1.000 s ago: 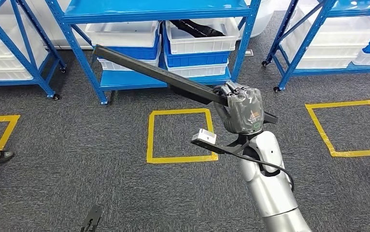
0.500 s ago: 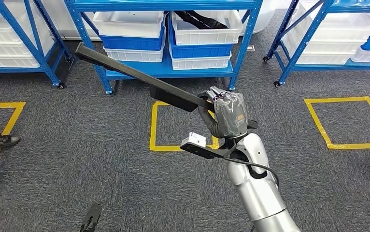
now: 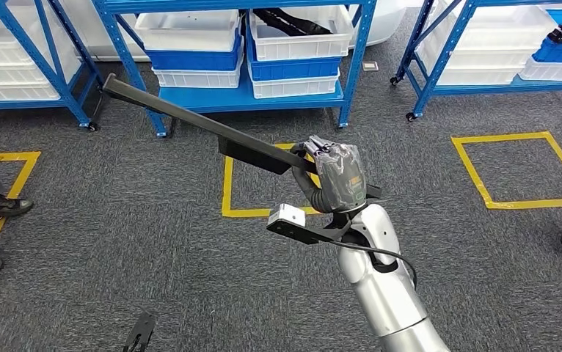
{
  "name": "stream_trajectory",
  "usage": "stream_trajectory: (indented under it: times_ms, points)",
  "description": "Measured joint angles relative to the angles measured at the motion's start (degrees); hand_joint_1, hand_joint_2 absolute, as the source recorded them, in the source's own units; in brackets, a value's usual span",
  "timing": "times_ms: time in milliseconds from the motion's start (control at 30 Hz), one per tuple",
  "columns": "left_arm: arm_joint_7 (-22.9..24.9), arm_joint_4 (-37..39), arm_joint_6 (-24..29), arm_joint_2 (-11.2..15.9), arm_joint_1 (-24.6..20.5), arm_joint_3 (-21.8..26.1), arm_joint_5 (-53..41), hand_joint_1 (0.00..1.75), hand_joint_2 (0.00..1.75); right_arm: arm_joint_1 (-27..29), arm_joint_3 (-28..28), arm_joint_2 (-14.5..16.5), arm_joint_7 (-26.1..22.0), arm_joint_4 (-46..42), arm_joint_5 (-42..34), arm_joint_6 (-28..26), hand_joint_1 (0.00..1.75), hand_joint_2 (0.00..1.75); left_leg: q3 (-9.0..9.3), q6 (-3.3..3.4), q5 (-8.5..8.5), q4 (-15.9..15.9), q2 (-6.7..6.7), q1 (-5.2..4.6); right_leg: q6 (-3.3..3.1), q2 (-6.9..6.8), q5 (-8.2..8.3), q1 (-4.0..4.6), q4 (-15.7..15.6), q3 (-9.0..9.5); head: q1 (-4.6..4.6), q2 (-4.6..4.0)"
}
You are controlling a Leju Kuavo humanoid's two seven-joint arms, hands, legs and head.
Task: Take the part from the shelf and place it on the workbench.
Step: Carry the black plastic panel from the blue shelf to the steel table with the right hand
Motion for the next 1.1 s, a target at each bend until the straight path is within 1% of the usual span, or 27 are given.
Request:
stream_trajectory:
  times_ms: [33, 67, 100, 133, 200, 233, 267, 333, 367, 400, 433, 500, 533, 567, 600, 633, 700, 733, 767, 833, 867, 900, 933, 967, 1033, 1067, 1100]
  points:
    - [-0.23, -0.03, -0.04, 0.08, -0.10, 0.00, -0.17, 0.00, 1.75, 0.02, 0.03, 0.00, 0.02, -0.02, 0.03, 0.22, 1.75, 1.75, 2.46, 0.26, -0.15, -3.53, -0.05, -0.12, 0.21, 0.00, 0.12, 0.11, 0.29, -0.37, 0.07, 0.00]
    - [-0.55, -0.05, -0.05, 0.15, -0.22, 0.00, -0.38, 0.00, 1.75, 0.01, 0.07, 0.01, 0.02, -0.06, 0.12, 0.42, 1.75, 1.75, 4.01, 0.44, -0.61, -6.05, -0.11, -0.30, 0.51, -0.01, 0.31, 0.18, 0.46, -0.64, 0.11, 0.00]
    - [-0.88, -0.07, -0.04, 0.21, -0.35, 0.00, -0.59, 0.00, 1.75, 0.00, 0.13, 0.01, 0.02, -0.13, 0.32, 0.51, 1.75, 1.75, 4.62, 0.52, -1.08, -7.35, -0.12, -0.49, 0.91, -0.02, 0.58, 0.22, 0.52, -0.88, 0.13, 0.00]
    - [-1.12, -0.07, -0.02, 0.20, -0.50, 0.00, -0.81, 0.00, 1.75, 0.01, 0.21, 0.01, 0.01, -0.20, 0.60, 0.53, 1.75, 1.75, 4.57, 0.60, -1.08, -7.93, -0.10, -0.60, 1.40, -0.04, 0.91, 0.18, 0.48, -1.06, 0.16, 0.00]
    - [-1.22, -0.07, 0.04, 0.18, -0.79, 0.01, -1.13, 0.00, 1.75, 0.01, 0.37, -0.09, 0.10, -0.36, 1.27, 0.40, 1.75, 1.75, 4.20, 1.33, -0.48, -8.72, 0.14, -0.43, 2.07, -0.04, 0.53, 0.21, 1.35, -2.04, 0.17, 0.00]
    - [-1.20, -0.08, 0.08, 0.18, -0.91, 0.03, -1.27, 0.00, 1.75, 0.00, 0.43, -0.16, 0.24, -0.42, 1.64, 0.33, 1.75, 1.75, 3.89, 1.79, -0.04, -9.03, 0.25, -0.29, 2.15, -0.03, -0.57, 0.22, 3.01, -2.90, 0.31, 0.00]
    - [-1.15, -0.08, 0.11, 0.18, -0.98, 0.05, -1.43, 0.00, 1.75, 0.02, 0.51, -0.25, 0.45, -0.44, 2.03, 0.27, 1.75, 1.75, 3.44, 2.21, 0.46, -9.13, 0.33, -0.18, 2.07, -0.03, -2.31, 0.09, 5.88, -4.19, 0.40, 0.00]
    - [-1.04, -0.08, 0.14, 0.21, -1.03, 0.10, -1.67, 0.00, 1.75, 0.13, 0.78, -0.43, 0.83, -0.46, 2.88, 0.16, 1.75, 1.75, 2.37, 2.41, 1.29, -9.11, 0.17, -0.24, 2.06, -0.02, -5.88, -0.27, 13.24, -6.89, 0.63, 0.00]
    - [-0.98, -0.08, 0.13, 0.21, -1.02, 0.10, -1.75, 0.00, 1.75, 0.23, 0.94, -0.52, 0.96, -0.46, 3.25, 0.15, 1.75, 1.75, 1.85, 2.33, 1.70, -9.08, 0.02, -0.23, 2.31, -0.02, -6.85, -0.47, 15.68, -7.53, 0.67, 0.00]
    - [-0.94, -0.08, 0.13, 0.20, -1.01, 0.11, -1.77, 0.00, 1.75, 0.30, 1.10, -0.61, 1.04, -0.46, 3.57, 0.14, 1.75, 1.75, 1.41, 2.17, 2.06, -9.06, -0.18, -0.20, 2.73, -0.02, -6.98, -0.65, 16.13, -7.14, 0.72, 0.00]
    - [-0.90, -0.08, 0.12, 0.20, -1.01, 0.11, -1.78, 0.00, 1.75, 0.33, 1.26, -0.68, 1.13, -0.47, 3.80, 0.14, 1.75, 1.75, 1.06, 1.95, 2.40, -9.04, -0.45, -0.15, 3.26, 0.01, -6.28, -0.85, 14.23, -5.55, 0.74, 0.00]
    - [-0.87, -0.08, 0.15, 0.19, -1.04, 0.12, -1.83, 0.00, 1.75, 0.30, 1.51, -0.74, 1.23, -0.48, 3.97, 0.18, 1.75, 1.75, 0.58, 1.33, 2.94, -8.98, -1.12, -0.11, 4.12, 0.83, -4.04, -1.32, 6.04, -0.36, 0.77, 0.00]
    - [-0.89, -0.08, 0.20, 0.19, -1.08, 0.13, -1.87, 0.00, 1.75, 0.27, 1.62, -0.75, 1.24, -0.48, 3.95, 0.20, 1.75, 1.75, 0.32, 0.94, 3.22, -8.92, -1.51, -0.16, 4.18, 1.39, -3.22, -1.36, 2.49, 1.66, 0.75, 0.00]
    - [-0.93, -0.08, 0.25, 0.19, -1.11, 0.13, -1.92, 0.00, 1.75, 0.26, 1.71, -0.79, 1.23, -0.48, 3.91, 0.22, 1.75, 1.75, 0.01, 0.52, 3.55, -8.90, -1.84, -0.23, 3.99, 1.87, -2.77, -1.33, 0.37, 2.78, 0.75, 0.00]
    - [-0.97, -0.08, 0.29, 0.19, -1.11, 0.13, -1.96, 0.00, 1.75, 0.27, 1.77, -0.81, 1.23, -0.48, 3.86, 0.24, 1.75, 1.75, -0.30, 0.08, 3.92, -8.91, -2.15, -0.26, 3.64, 2.11, -2.73, -1.14, -0.19, 2.93, 0.74, 0.01]
    - [-0.97, -0.08, 0.32, 0.19, -1.07, 0.13, -1.99, 0.00, 1.75, 0.29, 1.82, -0.83, 1.23, -0.48, 3.84, 0.25, 1.75, 1.75, -0.58, -0.32, 4.27, -8.96, -2.48, -0.21, 3.22, 1.84, -2.46, -0.95, -0.09, 2.74, 0.73, 0.01]
    - [-0.75, -0.08, 0.39, 0.22, -0.93, 0.13, -1.99, 0.00, 1.75, 0.27, 1.92, -0.78, 1.22, -0.49, 3.83, 0.29, 1.75, 1.75, -1.23, -0.88, 4.02, -8.45, -2.43, 0.01, 2.28, 1.16, -1.91, -1.33, -0.02, 2.38, 0.65, 0.00]
    - [-0.60, -0.08, 0.43, 0.23, -0.90, 0.13, -1.96, 0.00, 1.75, 0.23, 1.98, -0.73, 1.21, -0.50, 3.83, 0.31, 1.75, 1.75, -1.91, -1.02, 2.93, -7.08, -1.99, 0.04, 1.73, 0.77, -1.60, -1.51, -0.10, 2.21, 0.50, 0.00]
    - [-0.47, -0.08, 0.45, 0.25, -0.91, 0.13, -1.94, 0.00, 1.75, 0.19, 2.05, -0.69, 1.21, -0.51, 3.83, 0.33, 1.75, 1.75, -3.03, -1.12, 1.16, -4.54, -1.40, 0.06, 1.20, 0.36, -1.32, -1.58, -0.16, 2.01, 0.36, 0.00]
    - [-0.35, -0.08, 0.49, 0.23, -0.91, 0.12, -1.97, 0.00, 1.75, 0.19, 2.18, -0.67, 1.19, -0.52, 3.86, 0.41, 1.75, 1.75, -5.95, -1.31, -2.81, 2.70, -0.56, -0.01, 0.43, -0.49, -0.93, -1.01, -0.13, 1.42, 0.19, 0.00]
    - [-0.27, -0.08, 0.53, 0.24, -0.87, 0.12, -2.10, 0.00, 1.75, 0.22, 2.25, -0.67, 1.17, -0.51, 3.87, 0.44, 1.75, 1.75, -6.98, -1.38, -3.95, 5.54, -0.45, -0.01, 0.18, -0.93, -0.78, -0.75, -0.12, 1.13, 0.20, 0.00]
    - [-0.17, -0.08, 0.61, 0.26, -0.81, 0.12, -2.26, 0.00, 1.75, 0.24, 2.31, -0.68, 1.15, -0.51, 3.88, 0.47, 1.75, 1.75, -7.12, -1.36, -4.11, 6.63, -0.37, -0.01, -0.02, -1.36, -0.63, -0.55, -0.10, 0.88, 0.19, 0.00]
    - [-0.06, -0.08, 0.69, 0.28, -0.76, 0.13, -2.44, 0.00, 1.75, 0.25, 2.34, -0.68, 1.13, -0.50, 3.87, 0.47, 1.75, 1.75, -6.11, -1.24, -3.29, 5.54, -0.22, -0.03, -0.14, -1.77, -0.52, -0.39, -0.08, 0.73, 0.19, 0.00]
    - [0.03, -0.08, 0.79, 0.31, -0.74, 0.13, -2.64, 0.00, 1.75, 0.24, 2.38, -0.68, 1.10, -0.51, 3.87, 0.47, 1.75, 1.75, -4.05, -0.98, -1.82, 2.52, 0.15, -0.08, -0.18, -2.20, -0.44, -0.26, -0.08, 0.66, 0.17, 0.00]
    - [0.09, -0.09, 0.93, 0.37, -0.84, 0.13, -2.90, 0.00, 1.75, 0.17, 2.40, -0.70, 1.05, -0.52, 3.86, 0.39, 1.75, 1.75, 0.53, -0.12, 0.52, -4.95, 2.28, -0.56, -0.09, -3.04, -0.34, 0.14, -0.02, 0.65, 0.21, 0.00]
    - [0.09, -0.10, 0.97, 0.40, -0.92, 0.12, -3.01, 0.00, 1.75, 0.12, 2.43, -0.73, 1.04, -0.52, 3.86, 0.32, 1.75, 1.75, 1.84, 0.32, 1.06, -7.35, 3.11, -0.88, 0.05, -3.48, -0.27, 0.33, 0.02, 0.61, 0.23, 0.00]
    - [0.10, -0.10, 0.98, 0.43, -0.98, 0.12, -3.06, 0.00, 1.75, 0.09, 2.48, -0.74, 1.03, -0.52, 3.87, 0.25, 1.75, 1.75, 2.25, 0.70, 1.14, -8.43, 3.60, -1.20, 0.23, -3.93, -0.17, 0.49, 0.03, 0.54, 0.26, 0.00]
